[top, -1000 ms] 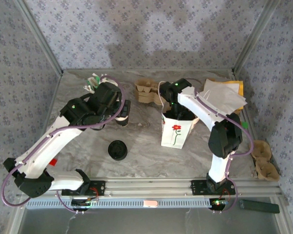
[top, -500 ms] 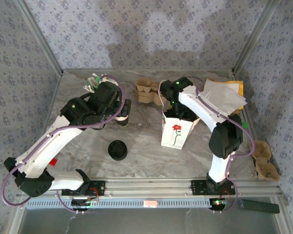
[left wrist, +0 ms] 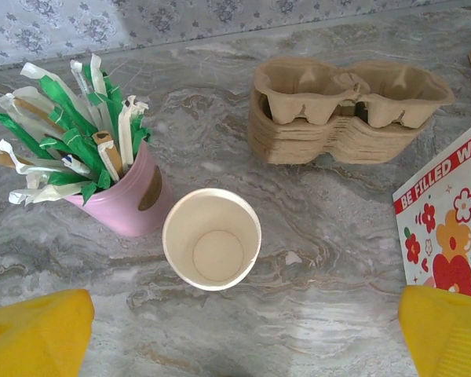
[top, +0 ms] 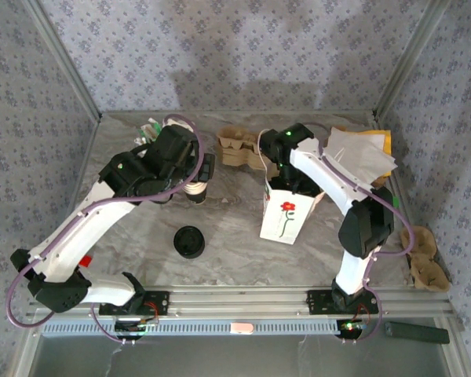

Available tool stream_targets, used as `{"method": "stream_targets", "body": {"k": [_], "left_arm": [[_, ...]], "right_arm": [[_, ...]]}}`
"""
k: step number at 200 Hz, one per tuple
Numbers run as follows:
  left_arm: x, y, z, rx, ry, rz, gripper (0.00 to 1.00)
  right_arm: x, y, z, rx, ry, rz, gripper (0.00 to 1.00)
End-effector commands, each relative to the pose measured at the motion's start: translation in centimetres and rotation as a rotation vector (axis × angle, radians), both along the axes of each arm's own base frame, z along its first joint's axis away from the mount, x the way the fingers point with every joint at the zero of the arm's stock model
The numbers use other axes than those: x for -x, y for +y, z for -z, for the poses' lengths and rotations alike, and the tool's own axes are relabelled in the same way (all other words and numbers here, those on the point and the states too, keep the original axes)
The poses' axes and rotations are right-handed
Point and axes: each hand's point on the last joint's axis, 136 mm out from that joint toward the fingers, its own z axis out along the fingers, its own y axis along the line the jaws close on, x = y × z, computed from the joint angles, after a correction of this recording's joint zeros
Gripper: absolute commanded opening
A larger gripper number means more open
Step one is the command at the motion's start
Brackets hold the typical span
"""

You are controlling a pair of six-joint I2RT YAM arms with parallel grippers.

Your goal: Pack the takeout coffee

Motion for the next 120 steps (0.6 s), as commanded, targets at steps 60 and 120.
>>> {"method": "stream_targets", "body": {"k": [60, 120], "left_arm": [[-0.8, -2.8, -4.4, 0.088, -0.086, 0.091, 0.99], [-1.1, -7.6, -5.1, 0.159, -0.066, 0.218, 0.95]], "right_arm": [[0.8, -0.8, -0.1, 0.014, -0.019, 0.003, 0.97], [1.7, -0.9, 0.6, 0.027, -0.002, -0.005, 0.97]]}}
